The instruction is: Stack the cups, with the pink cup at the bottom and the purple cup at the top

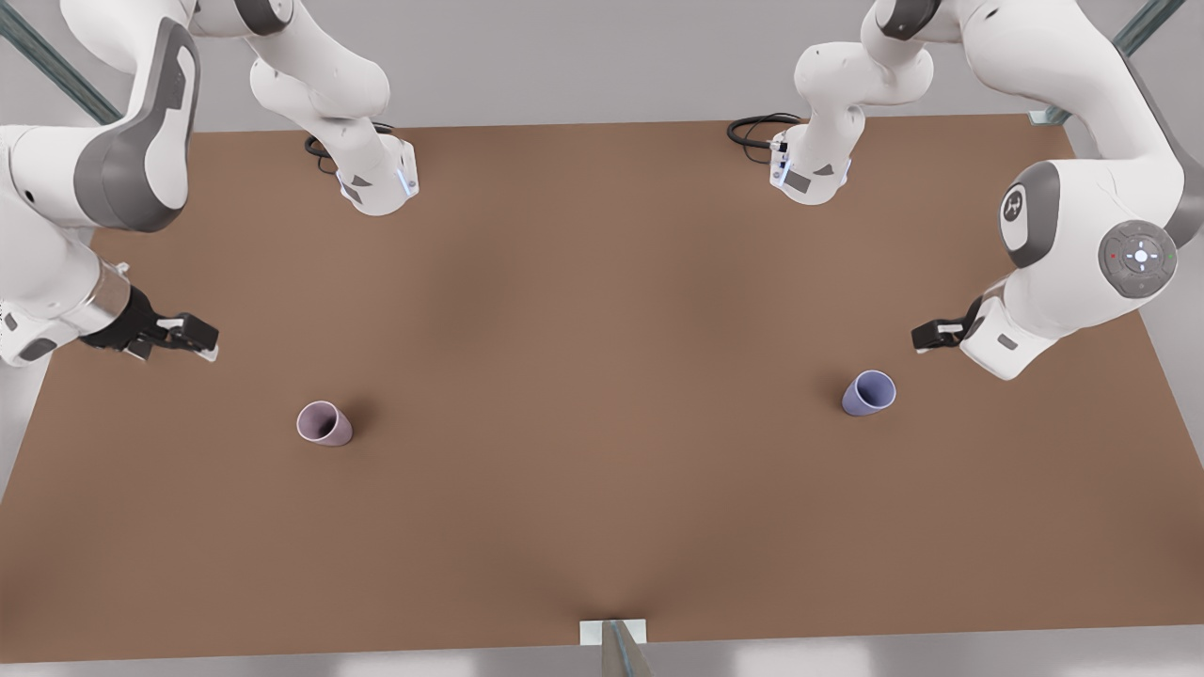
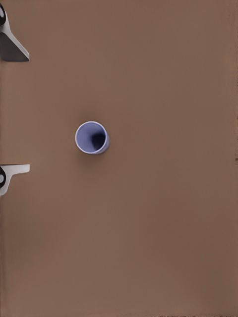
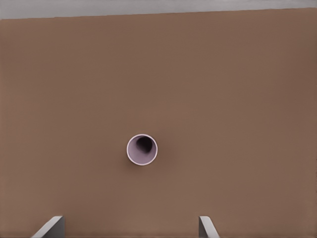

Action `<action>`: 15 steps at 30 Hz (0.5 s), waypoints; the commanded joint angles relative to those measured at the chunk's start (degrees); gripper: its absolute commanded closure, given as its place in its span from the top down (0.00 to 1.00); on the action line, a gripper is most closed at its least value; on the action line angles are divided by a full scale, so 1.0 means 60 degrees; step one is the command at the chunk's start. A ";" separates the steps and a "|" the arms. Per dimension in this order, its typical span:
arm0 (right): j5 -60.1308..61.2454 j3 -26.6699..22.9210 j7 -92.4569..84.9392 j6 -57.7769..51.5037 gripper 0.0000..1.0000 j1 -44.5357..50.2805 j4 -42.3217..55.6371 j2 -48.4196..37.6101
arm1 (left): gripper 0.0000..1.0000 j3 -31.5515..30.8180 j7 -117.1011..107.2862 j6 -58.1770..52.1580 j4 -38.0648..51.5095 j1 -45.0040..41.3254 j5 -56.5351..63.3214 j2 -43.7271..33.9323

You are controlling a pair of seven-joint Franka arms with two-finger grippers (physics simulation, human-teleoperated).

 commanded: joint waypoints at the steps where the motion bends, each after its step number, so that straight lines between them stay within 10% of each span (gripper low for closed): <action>1: -0.0080 0.0041 -0.0168 0.0126 1.00 0.0021 -0.0053 -0.0043 | 1.00 0.0028 0.1724 0.0156 0.0005 0.0011 -0.0027 -0.0007; 15: 0.0257 -0.0135 -0.1969 0.3231 1.00 0.0007 -0.2676 0.1377 | 1.00 0.0115 0.1606 0.0083 -0.0069 0.0055 -0.0085 0.0154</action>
